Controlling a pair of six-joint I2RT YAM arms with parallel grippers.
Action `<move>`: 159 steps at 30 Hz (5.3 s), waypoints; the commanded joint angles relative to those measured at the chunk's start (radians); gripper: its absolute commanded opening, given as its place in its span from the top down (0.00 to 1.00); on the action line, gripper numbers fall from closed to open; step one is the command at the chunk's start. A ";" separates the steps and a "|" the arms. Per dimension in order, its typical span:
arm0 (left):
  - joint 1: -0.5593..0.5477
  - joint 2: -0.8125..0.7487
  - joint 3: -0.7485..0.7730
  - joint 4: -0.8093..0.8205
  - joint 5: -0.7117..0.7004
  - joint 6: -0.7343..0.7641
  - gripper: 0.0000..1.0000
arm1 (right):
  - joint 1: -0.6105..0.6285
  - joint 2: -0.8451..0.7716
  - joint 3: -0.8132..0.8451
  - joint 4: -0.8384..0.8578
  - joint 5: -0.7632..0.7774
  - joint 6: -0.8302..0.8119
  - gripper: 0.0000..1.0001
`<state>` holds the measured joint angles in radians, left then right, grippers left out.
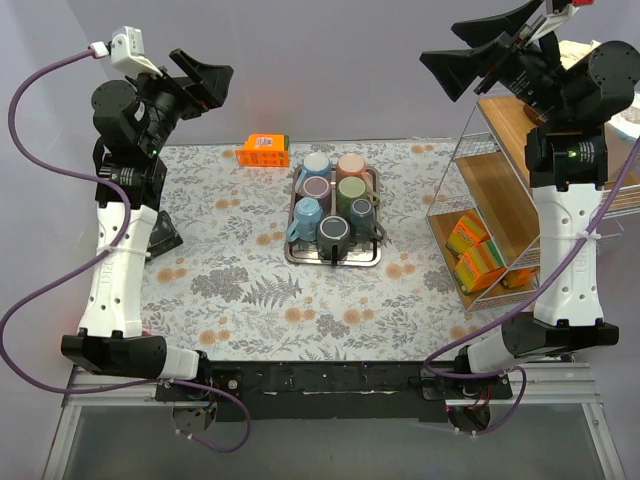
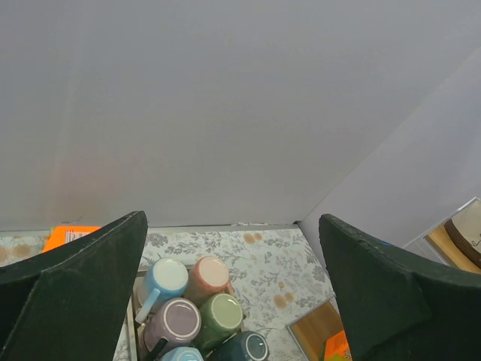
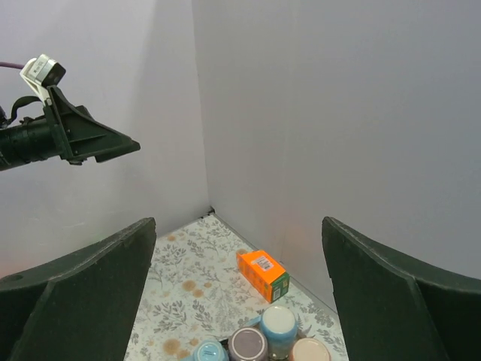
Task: Turn the mug right side up
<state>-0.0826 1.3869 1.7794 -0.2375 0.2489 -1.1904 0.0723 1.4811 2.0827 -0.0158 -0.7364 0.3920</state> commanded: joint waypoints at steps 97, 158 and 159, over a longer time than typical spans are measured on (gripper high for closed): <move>-0.318 -0.373 -0.695 -0.027 -0.269 -0.014 0.02 | 0.801 0.352 -0.696 -0.497 1.253 0.272 0.99; -0.316 -0.131 -0.774 0.954 0.425 -0.718 0.27 | 0.497 -0.171 -0.805 0.537 0.307 0.668 0.99; -0.318 -0.129 -0.782 0.987 0.420 -0.754 0.29 | 0.497 -0.171 -0.812 0.546 0.307 0.685 0.99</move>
<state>-0.3988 1.2682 1.0386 0.5865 0.6765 -1.8019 0.5709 1.3560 1.2945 0.2874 -0.4049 0.9951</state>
